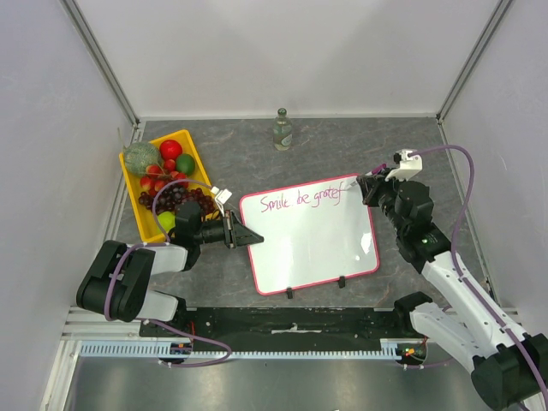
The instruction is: Write a sentence on the whiteboard
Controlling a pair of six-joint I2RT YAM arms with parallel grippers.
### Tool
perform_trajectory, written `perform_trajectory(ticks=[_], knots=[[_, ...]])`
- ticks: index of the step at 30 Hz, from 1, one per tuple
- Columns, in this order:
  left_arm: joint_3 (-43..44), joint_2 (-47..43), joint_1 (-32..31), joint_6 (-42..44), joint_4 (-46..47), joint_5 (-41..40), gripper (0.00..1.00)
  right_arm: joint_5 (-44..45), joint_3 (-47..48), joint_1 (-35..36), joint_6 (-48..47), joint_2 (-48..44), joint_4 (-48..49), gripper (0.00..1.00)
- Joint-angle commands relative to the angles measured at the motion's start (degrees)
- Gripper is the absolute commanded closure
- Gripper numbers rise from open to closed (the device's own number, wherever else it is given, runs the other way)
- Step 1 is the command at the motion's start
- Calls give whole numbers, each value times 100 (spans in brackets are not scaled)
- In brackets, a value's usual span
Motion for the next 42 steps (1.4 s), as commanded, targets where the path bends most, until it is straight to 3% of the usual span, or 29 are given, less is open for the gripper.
perform_trajectory(ticks=[1, 24, 42], knots=[[-100, 72, -84, 609, -168, -267, 98, 121, 190, -21, -84, 60, 138, 100], [-109, 72, -84, 617, -168, -267, 98, -169, -372, -39, -23, -300, -90, 100], [-109, 72, -93, 617, -168, -276, 98, 297, -135, -65, -154, -222, -125, 100]])
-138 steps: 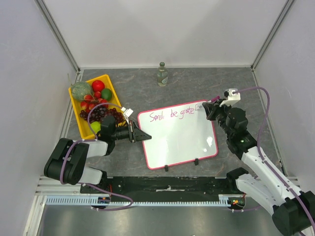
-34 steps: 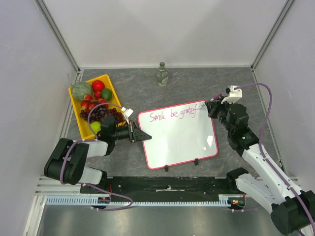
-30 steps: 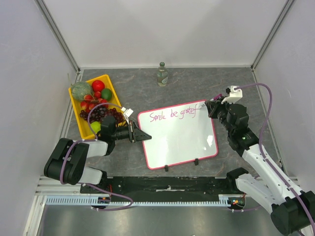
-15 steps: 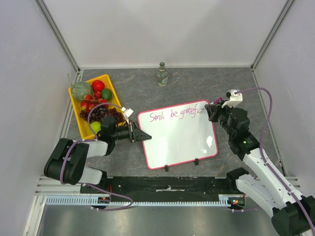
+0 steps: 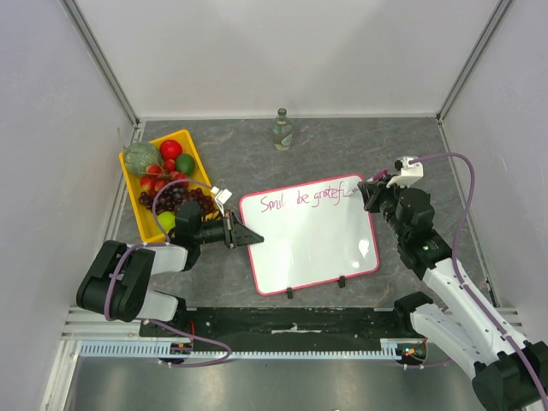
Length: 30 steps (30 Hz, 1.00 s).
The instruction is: Write a sentence on the whiteboard
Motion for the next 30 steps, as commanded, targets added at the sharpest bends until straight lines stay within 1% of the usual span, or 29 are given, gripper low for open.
perform_trajectory(ticks=[1, 20, 30], knots=[[-100, 63, -93, 617, -168, -276, 98, 292, 225, -59, -168, 117, -99, 100], [-100, 72, -93, 617, -168, -267, 98, 363, 533, -94, -132, 346, 121, 100], [-100, 81, -93, 617, -168, -267, 98, 248, 243, -85, -80, 214, 112, 100]])
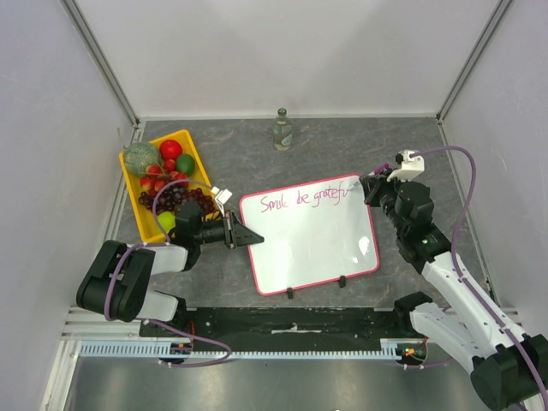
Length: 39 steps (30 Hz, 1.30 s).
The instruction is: Write a sentence on the whiteboard
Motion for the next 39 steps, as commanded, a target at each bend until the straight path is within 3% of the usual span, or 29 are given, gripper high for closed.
perform_trajectory(ticks=[1, 21, 39], knots=[[-100, 81, -82, 617, -168, -267, 98, 56, -78, -41, -62, -90, 73, 100], [-100, 72, -82, 617, -168, -276, 98, -6, -333, -41, -54, -344, -165, 100], [-109, 63, -82, 617, -168, -285, 98, -15, 238, -59, 34, -520, -156, 100]])
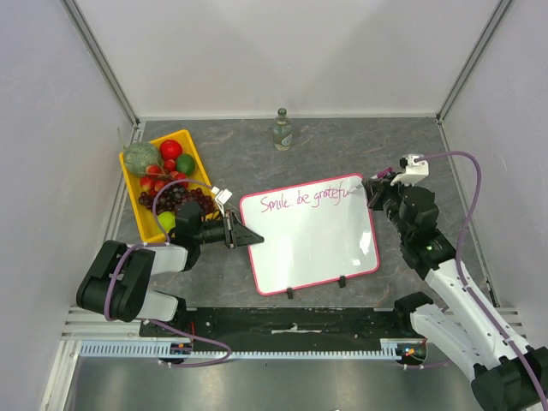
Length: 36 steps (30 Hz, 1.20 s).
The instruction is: Write a sentence on the whiteboard
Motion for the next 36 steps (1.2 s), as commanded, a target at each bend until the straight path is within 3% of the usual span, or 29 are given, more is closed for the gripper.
perform_trajectory(ticks=[1, 36], knots=[[-109, 55, -82, 615, -168, -289, 98, 55, 402, -33, 24, -162, 47, 100], [-109, 46, -82, 615, -168, -280, 98, 47, 605, -331, 146, 770, 724, 100]])
